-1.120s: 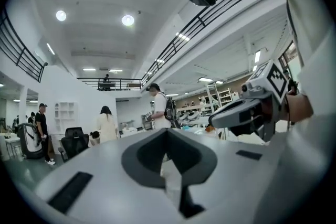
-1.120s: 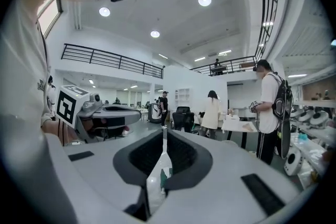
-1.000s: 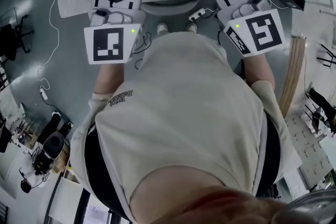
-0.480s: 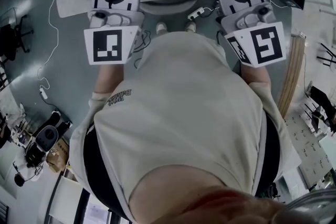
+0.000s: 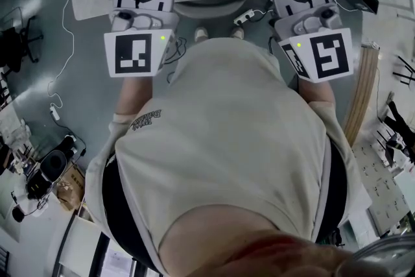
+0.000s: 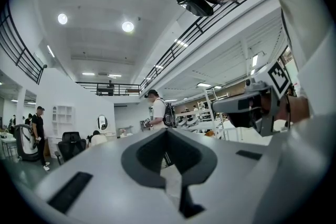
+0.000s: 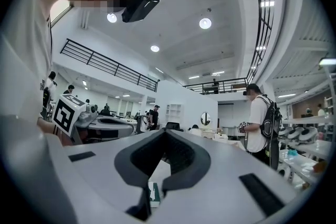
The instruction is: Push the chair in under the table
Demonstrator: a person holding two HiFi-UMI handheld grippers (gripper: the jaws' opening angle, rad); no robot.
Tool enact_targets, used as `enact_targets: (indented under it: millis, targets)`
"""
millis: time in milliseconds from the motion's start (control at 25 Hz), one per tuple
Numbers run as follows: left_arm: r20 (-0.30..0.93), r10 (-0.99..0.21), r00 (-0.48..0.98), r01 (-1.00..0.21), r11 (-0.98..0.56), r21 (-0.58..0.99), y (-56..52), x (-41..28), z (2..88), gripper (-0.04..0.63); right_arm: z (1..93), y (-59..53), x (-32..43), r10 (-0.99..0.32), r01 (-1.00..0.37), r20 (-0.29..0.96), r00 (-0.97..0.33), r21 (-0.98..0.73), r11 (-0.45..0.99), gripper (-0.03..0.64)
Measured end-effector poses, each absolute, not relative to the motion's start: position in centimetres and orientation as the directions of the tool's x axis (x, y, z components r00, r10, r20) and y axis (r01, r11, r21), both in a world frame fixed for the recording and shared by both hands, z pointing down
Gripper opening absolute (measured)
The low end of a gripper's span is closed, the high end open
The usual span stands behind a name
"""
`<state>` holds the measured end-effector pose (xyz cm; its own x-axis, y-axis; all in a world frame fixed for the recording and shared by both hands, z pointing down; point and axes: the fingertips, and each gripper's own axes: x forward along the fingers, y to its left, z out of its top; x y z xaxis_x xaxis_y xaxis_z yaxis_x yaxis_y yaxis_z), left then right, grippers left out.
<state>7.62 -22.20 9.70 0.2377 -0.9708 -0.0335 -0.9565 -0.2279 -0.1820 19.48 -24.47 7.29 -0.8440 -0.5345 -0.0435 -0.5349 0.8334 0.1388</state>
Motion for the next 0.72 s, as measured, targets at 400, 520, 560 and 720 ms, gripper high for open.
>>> enact_targets:
  millis: [400, 520, 560, 720]
  targets:
    - [-0.024, -0.969, 0.245, -0.954, -0.237, -0.185, -22.5, 7.7, 9.6, 0.01, 7.2, -25.4, 20.1, -0.555, -0.55, -0.027, -0.832, 0.174, 0.817, 0.009]
    - [-0.025, -0.969, 0.245, -0.954, -0.237, -0.184, -22.6, 7.8, 9.5, 0.01, 7.2, -25.6, 20.2, -0.556, -0.551, -0.028, -0.831, 0.179, 0.815, 0.009]
    - [-0.026, -0.969, 0.245, -0.954, -0.236, -0.183, -22.6, 7.9, 9.5, 0.011, 7.2, -25.6, 20.3, -0.556, -0.551, -0.028, -0.831, 0.18, 0.815, 0.009]
    - [-0.032, -0.971, 0.238, -0.957, -0.229, -0.177, -22.6, 8.3, 9.5, 0.011, 7.4, -25.6, 20.7, -0.558, -0.551, -0.019, -0.83, 0.186, 0.813, 0.009]
